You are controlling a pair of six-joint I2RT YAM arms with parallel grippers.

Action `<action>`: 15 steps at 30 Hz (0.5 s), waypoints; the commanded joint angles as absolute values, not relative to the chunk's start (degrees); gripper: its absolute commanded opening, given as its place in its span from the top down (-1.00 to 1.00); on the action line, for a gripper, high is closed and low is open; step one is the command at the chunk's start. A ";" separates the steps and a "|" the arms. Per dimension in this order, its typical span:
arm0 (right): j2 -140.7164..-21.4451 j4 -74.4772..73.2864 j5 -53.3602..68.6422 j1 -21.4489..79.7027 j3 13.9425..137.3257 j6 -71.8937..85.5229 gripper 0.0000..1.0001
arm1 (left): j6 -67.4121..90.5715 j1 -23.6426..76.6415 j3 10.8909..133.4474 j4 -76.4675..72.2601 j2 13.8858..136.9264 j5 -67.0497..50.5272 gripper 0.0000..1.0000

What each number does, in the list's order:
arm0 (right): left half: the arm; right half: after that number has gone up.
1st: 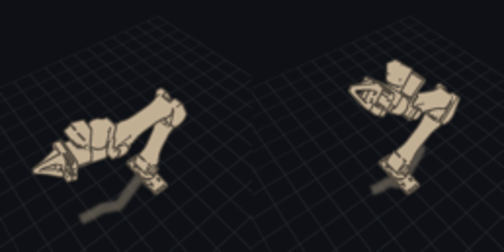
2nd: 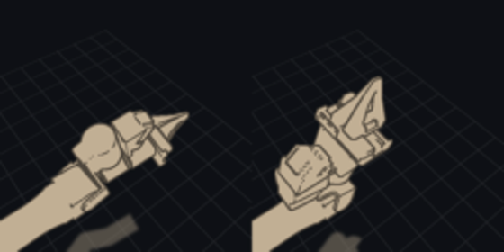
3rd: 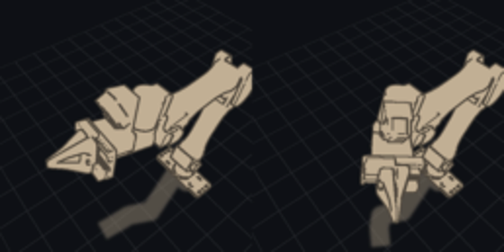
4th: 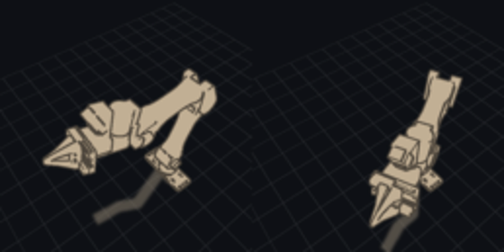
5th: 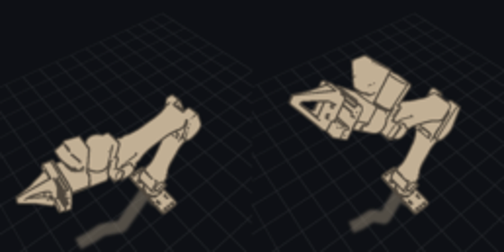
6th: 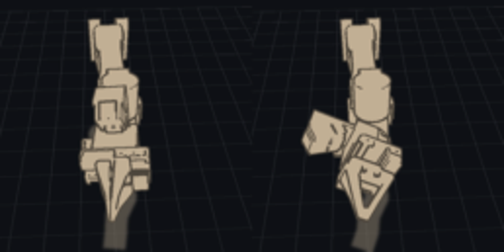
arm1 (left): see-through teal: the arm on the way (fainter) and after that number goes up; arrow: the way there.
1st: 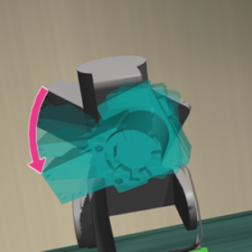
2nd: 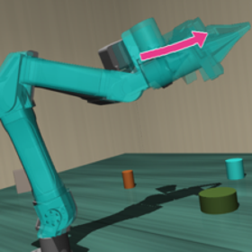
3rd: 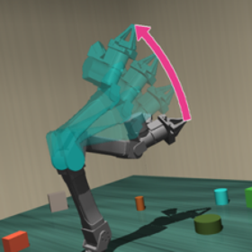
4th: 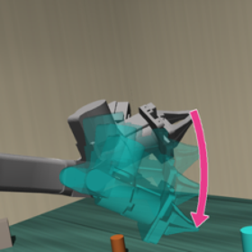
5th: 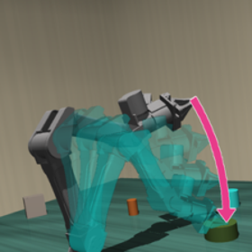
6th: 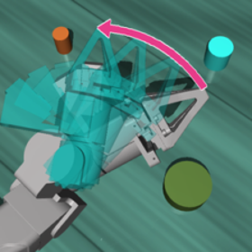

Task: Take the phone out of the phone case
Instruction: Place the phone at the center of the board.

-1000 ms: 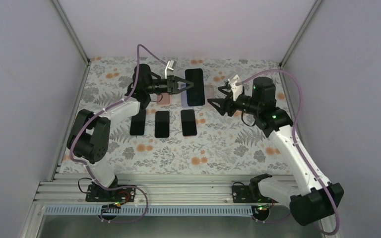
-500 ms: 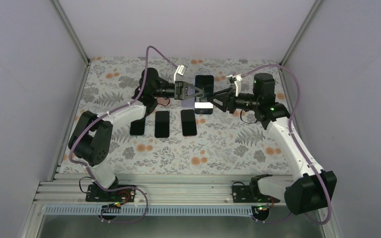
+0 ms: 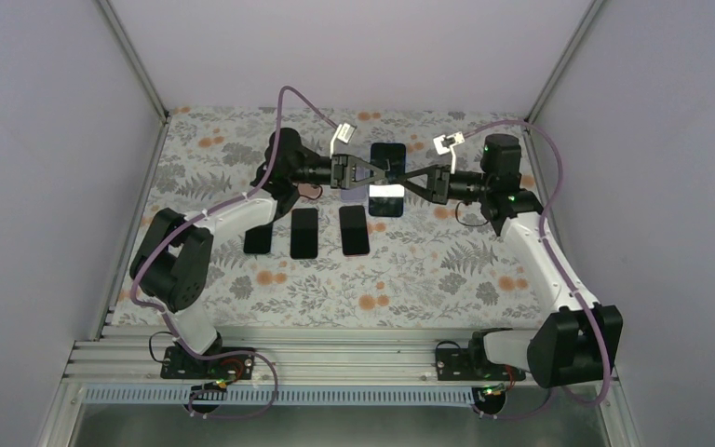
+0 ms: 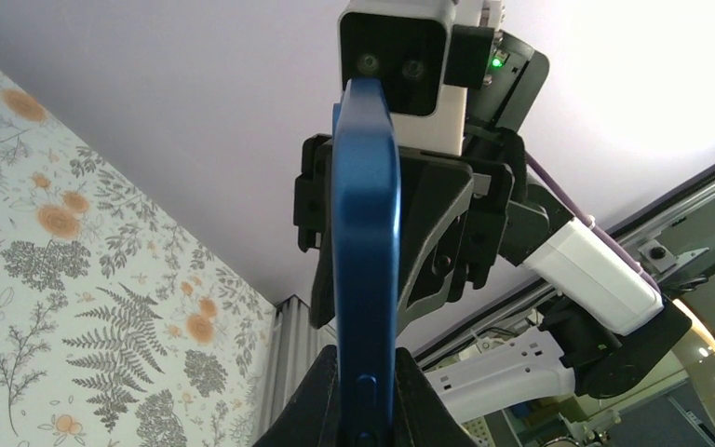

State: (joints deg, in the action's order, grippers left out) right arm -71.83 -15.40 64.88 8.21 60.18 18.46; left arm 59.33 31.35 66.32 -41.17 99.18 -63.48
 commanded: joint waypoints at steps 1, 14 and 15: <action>-71.17 -12.29 67.71 7.51 58.15 20.93 0.62 | 58.27 32.02 69.47 -43.16 99.52 -63.23 0.95; -68.89 -11.33 71.02 5.98 54.63 23.68 0.93 | 52.44 33.01 72.36 -34.03 100.03 -61.79 -0.07; -68.56 -12.26 71.33 5.25 53.92 23.27 0.93 | 50.71 32.92 72.99 -30.79 99.76 -61.41 -0.28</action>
State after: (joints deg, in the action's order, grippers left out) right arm -71.00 -11.81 69.34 7.20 56.27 22.81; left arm 56.29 32.53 69.56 -37.10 100.62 -62.96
